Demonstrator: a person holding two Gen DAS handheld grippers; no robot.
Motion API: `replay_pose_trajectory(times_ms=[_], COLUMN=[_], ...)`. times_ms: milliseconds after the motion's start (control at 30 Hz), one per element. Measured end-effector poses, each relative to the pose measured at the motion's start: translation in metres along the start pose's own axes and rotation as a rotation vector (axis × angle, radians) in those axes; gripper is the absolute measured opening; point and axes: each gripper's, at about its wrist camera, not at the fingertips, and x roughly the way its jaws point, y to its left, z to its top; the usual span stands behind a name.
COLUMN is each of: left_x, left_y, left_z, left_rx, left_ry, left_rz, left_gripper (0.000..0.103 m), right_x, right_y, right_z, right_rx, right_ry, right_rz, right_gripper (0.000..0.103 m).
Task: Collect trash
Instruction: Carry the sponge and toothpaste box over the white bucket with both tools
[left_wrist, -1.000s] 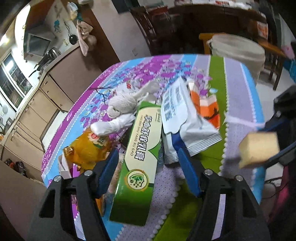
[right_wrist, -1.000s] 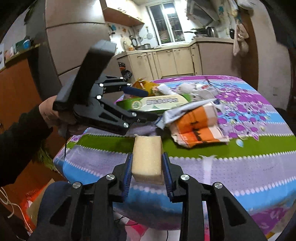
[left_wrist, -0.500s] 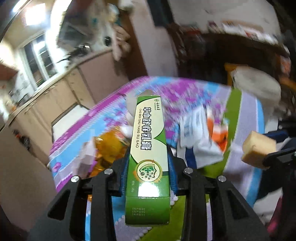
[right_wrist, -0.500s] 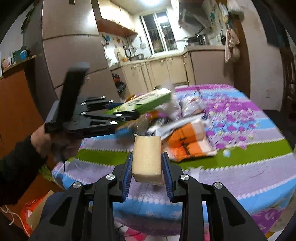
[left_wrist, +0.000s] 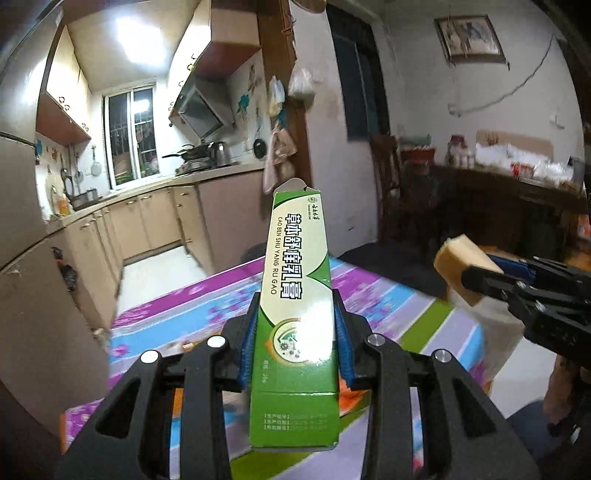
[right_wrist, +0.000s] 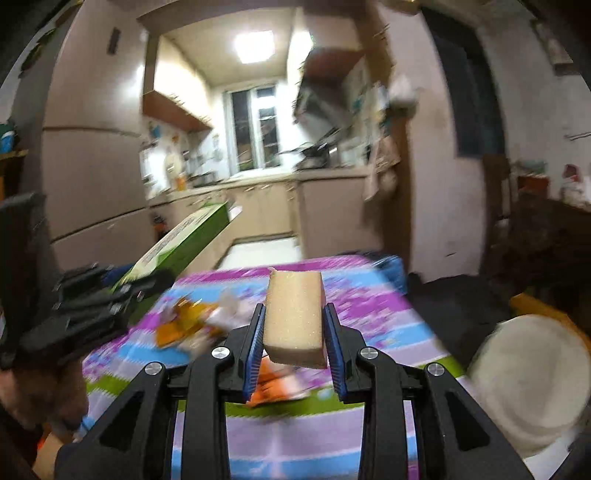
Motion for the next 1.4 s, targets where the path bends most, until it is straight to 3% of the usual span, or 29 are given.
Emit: replay_pose_trajectory(times_ms=[300,500,700,967,1100,1400], left_x=[0.026,0.051,0.106,0.182,0.215,0.254], left_y=[-0.085,-0.148,-0.212,-0.271,-0.287,-0.307], left_z=[0.045,0.064,0.074,0.053,0.043,0.008], left_rx=[-0.038,-0.003,0.033,0.108,0.103,0.109], left_ry=[-0.041,-0.024,0.129,0.445,0.591,0.737], left_rz=[-0.169,-0.289,-0.404,-0.497,-0.515,-0.475], left_gripper=[0.033,0.033,0.033,0.033,0.033,0.033], right_x=[-0.055,-0.078,-0.069,-0.002,0.028,0.048], right_y=[-0.101,-0.174,-0.262,-0.351,-0.366,-0.357], right_z=[0.035,0.049,0.057,0.028,0.002,-0.055], right_rx=[0.049,0.072,0.150,0.295,0.332,0.370], right_ry=[-0.072,-0.064,0.063,0.300,0.394,0.507], right_rz=[-0.294,-0.430,-0.462,-0.397,-0.374,-0.382], right_gripper=[0.032,0.032,0.032,0.032,0.032,0.032])
